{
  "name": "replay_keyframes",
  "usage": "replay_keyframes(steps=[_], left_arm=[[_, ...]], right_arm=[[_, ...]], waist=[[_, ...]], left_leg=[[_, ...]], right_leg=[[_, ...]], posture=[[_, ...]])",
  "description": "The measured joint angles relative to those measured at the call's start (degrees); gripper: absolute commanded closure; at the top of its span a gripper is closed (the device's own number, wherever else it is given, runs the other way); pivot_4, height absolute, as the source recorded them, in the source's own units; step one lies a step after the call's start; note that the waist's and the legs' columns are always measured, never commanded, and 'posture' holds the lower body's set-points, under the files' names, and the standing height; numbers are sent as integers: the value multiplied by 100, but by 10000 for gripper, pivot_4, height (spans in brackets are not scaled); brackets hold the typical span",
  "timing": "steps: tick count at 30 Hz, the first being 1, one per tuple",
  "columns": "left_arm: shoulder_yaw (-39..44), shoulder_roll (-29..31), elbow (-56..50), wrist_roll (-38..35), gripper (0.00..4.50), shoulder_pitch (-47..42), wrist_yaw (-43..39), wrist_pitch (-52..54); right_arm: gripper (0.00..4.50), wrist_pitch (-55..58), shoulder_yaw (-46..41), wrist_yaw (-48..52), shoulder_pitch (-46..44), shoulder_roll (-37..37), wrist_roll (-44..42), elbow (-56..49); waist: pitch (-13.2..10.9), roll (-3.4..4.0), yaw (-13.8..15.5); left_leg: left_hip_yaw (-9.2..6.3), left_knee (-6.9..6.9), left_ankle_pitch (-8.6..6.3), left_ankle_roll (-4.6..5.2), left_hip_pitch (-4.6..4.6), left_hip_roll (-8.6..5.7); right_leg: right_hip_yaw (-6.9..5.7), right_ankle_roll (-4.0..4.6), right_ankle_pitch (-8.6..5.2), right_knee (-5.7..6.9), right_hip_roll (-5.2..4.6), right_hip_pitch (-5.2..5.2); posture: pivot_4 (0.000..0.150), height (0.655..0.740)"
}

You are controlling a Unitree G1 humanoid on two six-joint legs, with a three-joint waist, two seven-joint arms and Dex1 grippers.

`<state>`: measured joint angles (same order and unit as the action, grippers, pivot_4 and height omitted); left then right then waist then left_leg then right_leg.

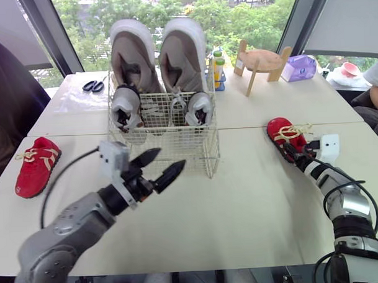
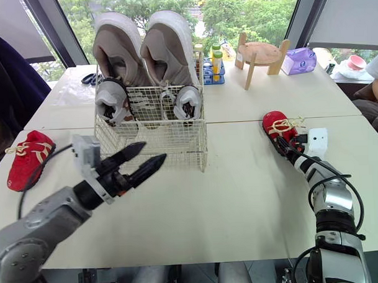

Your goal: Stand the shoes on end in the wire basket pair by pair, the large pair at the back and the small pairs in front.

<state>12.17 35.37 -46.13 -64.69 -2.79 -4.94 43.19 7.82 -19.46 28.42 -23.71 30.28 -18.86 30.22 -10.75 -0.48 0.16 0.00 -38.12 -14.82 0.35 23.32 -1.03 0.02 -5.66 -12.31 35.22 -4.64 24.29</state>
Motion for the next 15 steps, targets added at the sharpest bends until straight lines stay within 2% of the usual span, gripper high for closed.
replay_keyframes(steps=[2,5,6,8,12,15], left_arm=[[99,290,-1,40,0,-73,154,126],[116,877,45,248,0,-573,519,510],[183,927,178,122,0,-776,565,569],[359,874,533,-385,0,-1080,553,592],[958,423,1509,-2375,0,-1832,161,195],[1191,602,2077,-3173,0,-2526,239,26]], right_arm=[[32843,-21,-24,-29,-1,-8,-1,0],[32843,69,-57,-104,-164,-131,-75,1],[32843,142,-64,-106,-315,-152,-161,2],[32843,248,-125,-88,-772,-90,-295,-1],[32843,530,-231,205,-2404,491,-691,-154],[32843,861,-112,937,-3540,896,-1087,-737]], waist=[[0,0,1],[-2,-1,-6],[-5,11,-10],[-10,19,-47],[-28,29,-84],[-25,25,-80]], left_leg=[[1,0,0,0,0,-1],[0,-2,1,-1,0,-5],[3,-2,1,-1,-1,-5],[3,-1,1,-1,4,-5],[2,2,2,-3,16,-1],[-14,19,1,-2,11,-3]], right_leg=[[0,0,0,-1,0,-1],[1,-1,0,-1,1,-2],[3,-1,0,1,-1,-2],[4,-12,7,2,-2,7],[-4,-23,13,4,-3,23],[-18,-24,12,4,9,20]], posture=[[1500,7400],[1500,7400],[1500,7400],[1500,7400],[1500,7400],[1500,7400]])
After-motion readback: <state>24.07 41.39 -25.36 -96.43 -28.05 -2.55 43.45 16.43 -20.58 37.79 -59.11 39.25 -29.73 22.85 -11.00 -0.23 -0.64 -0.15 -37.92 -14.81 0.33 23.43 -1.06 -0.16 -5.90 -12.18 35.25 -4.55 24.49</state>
